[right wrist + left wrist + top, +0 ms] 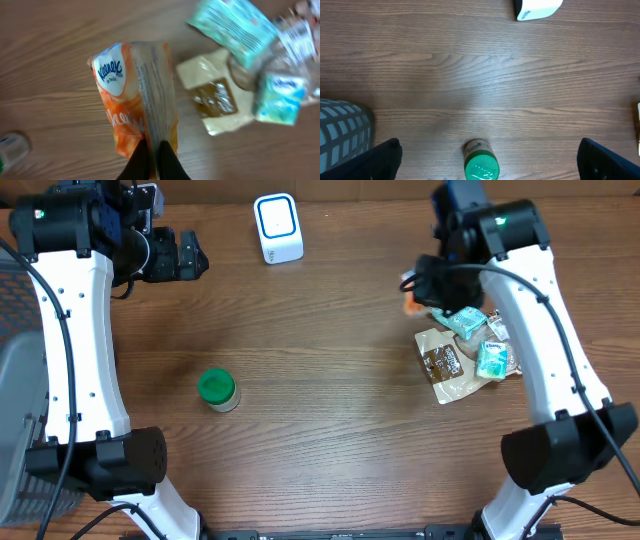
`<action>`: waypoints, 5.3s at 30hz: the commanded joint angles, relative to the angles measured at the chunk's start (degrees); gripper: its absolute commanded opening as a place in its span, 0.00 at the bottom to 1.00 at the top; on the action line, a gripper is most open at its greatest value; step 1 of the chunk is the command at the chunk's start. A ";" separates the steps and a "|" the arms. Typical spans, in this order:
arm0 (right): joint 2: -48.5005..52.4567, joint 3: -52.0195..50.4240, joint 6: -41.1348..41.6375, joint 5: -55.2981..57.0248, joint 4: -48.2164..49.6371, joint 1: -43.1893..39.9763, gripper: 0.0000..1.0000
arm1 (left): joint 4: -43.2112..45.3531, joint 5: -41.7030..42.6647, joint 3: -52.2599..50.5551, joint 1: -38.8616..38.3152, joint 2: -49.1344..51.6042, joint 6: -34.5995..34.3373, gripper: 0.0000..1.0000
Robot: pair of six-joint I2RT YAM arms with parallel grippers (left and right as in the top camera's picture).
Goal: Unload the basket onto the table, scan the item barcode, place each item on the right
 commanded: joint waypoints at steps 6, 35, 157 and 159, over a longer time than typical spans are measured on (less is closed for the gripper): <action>0.55 -16.11 3.63 2.60 5.77 -10.67 0.04 | 0.11 -0.09 0.70 -0.07 -1.25 1.51 1.00; 1.81 -15.74 -9.44 -23.47 26.60 5.86 0.81 | 0.11 -0.09 0.70 -0.04 -1.25 1.51 1.00; 5.86 -15.74 -11.30 -8.48 22.08 5.07 1.00 | 1.66 -8.94 -26.21 6.36 -1.36 -9.35 0.05; 5.86 -15.76 -11.30 -8.57 22.14 5.07 1.00 | 1.42 -8.90 -27.06 5.79 -1.36 -8.79 0.05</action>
